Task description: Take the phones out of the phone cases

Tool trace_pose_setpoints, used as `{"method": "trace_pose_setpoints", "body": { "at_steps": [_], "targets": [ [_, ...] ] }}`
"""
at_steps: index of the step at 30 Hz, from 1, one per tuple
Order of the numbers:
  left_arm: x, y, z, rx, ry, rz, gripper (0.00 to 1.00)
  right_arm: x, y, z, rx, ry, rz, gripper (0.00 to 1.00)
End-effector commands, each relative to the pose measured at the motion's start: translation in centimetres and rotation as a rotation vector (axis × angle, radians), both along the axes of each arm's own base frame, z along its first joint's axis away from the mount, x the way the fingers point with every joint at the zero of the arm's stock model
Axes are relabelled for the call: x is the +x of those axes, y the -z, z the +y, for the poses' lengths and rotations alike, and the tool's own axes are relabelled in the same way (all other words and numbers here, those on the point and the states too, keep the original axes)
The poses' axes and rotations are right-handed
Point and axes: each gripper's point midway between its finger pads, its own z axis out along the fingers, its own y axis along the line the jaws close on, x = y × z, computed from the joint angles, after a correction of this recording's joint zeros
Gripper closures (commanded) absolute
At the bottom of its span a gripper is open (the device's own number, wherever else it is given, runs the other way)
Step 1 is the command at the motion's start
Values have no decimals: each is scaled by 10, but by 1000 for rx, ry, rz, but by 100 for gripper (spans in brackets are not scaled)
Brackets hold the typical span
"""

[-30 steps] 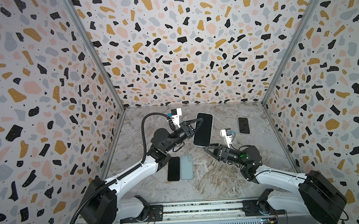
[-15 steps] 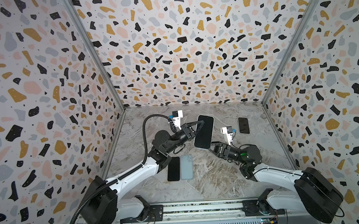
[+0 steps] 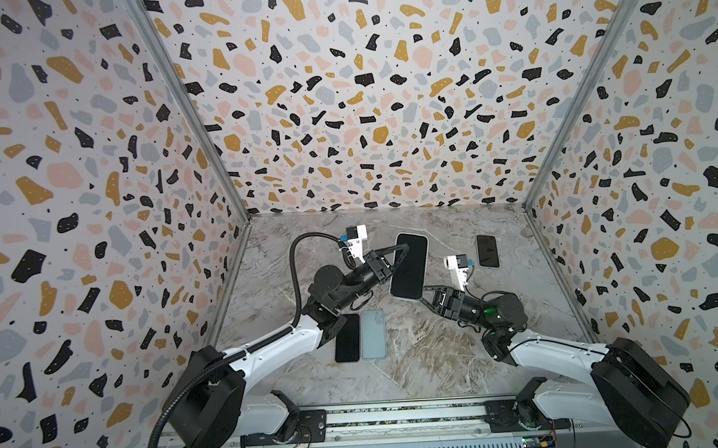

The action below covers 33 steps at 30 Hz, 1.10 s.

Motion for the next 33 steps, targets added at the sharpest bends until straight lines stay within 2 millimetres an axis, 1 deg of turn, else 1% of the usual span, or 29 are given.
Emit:
{"method": "trace_pose_setpoints", "body": {
  "at_steps": [1, 3, 5, 6, 7, 9, 10, 16, 19, 21, 24, 25, 28, 30, 32, 33],
  "targets": [
    [-15, -12, -4, -45, 32, -67, 100, -8, -19, -7, 36, 14, -60, 100],
    [-14, -4, -6, -18, 30, -49, 100, -9, -21, -10, 38, 19, -65, 100],
    [-15, -1, -6, -7, 27, -50, 82, -8, -18, -11, 23, 30, -47, 100],
    [-16, 1, -5, -5, 23, -46, 71, -8, -15, -11, 13, 36, -43, 100],
    [-15, 2, -4, -2, 16, -48, 63, -8, -15, -12, 8, 43, -41, 100],
    [-15, 3, -5, 16, 8, -52, 50, -9, -13, -14, 5, 50, -35, 100],
    [-16, 4, -5, 26, 4, -53, 46, -10, -13, -16, 8, 51, -36, 100],
    [-16, 4, -4, 74, -15, -76, 34, -14, -14, -20, 3, 62, -42, 100],
    [-13, 9, -1, 144, -53, -91, 24, -16, -16, -24, 8, 67, -46, 100],
    [-10, 12, 5, 212, -107, -107, 20, -18, -17, -25, 5, 72, -49, 100],
    [-2, 15, 19, 339, -212, -146, 17, -19, -15, -28, -4, 80, -45, 100],
    [-1, 14, 23, 357, -235, -146, 16, -19, -15, -28, -4, 80, -46, 100],
    [0, 5, 32, 417, -284, -206, 14, -20, -14, -32, -8, 87, -42, 100],
    [0, -5, 39, 474, -322, -258, 12, -20, -12, -34, -16, 95, -33, 100],
    [-2, -20, 45, 521, -361, -325, 5, -18, -9, -35, -26, 99, -19, 100],
    [-5, -27, 47, 551, -376, -365, 3, -18, -9, -36, -28, 101, -16, 100]
  ]
}}
